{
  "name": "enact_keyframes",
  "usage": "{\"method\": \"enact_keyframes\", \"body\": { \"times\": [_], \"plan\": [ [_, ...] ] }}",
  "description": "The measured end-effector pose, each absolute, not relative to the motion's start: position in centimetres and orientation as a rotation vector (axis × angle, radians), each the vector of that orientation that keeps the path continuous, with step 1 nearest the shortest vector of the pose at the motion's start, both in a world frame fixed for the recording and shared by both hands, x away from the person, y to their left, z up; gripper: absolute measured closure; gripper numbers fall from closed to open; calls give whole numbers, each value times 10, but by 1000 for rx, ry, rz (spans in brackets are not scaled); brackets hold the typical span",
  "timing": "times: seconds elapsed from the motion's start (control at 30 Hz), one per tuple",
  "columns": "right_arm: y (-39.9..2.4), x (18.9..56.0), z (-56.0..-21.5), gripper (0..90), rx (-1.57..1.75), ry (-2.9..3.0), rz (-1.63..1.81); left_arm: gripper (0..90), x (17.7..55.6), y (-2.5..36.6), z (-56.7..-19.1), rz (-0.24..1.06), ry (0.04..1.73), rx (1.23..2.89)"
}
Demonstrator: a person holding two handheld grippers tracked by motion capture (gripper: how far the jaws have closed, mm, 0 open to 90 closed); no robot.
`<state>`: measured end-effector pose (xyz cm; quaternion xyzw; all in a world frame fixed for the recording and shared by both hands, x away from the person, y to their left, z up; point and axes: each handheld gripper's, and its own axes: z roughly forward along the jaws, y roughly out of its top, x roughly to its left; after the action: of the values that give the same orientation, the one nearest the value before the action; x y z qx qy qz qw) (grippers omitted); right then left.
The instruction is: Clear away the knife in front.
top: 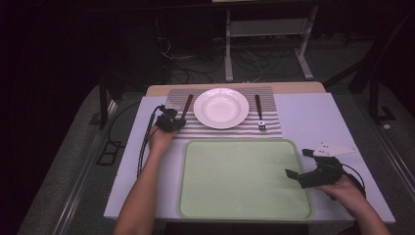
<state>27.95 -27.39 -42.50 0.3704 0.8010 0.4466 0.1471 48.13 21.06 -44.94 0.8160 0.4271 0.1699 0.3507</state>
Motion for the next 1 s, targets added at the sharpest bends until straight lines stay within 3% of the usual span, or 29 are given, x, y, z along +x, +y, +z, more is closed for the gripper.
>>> {"method": "enact_keyframes", "body": {
  "times": [0.7, 0.8, 1.0],
  "plan": [
    [-273, 279, -425, 0, 1063, 2308, 1280, 876, 478, 237, -444, 451, 1161, 2037],
    [-274, 279, -425, 0, 1065, 2308, 1283, 848, 475, 236, -440, 441, 1143, 2033],
    [-274, 279, -425, 1, 1063, 2306, 1287, 660, 459, 233, -426, 387, 1072, 2035]
  ]
}}
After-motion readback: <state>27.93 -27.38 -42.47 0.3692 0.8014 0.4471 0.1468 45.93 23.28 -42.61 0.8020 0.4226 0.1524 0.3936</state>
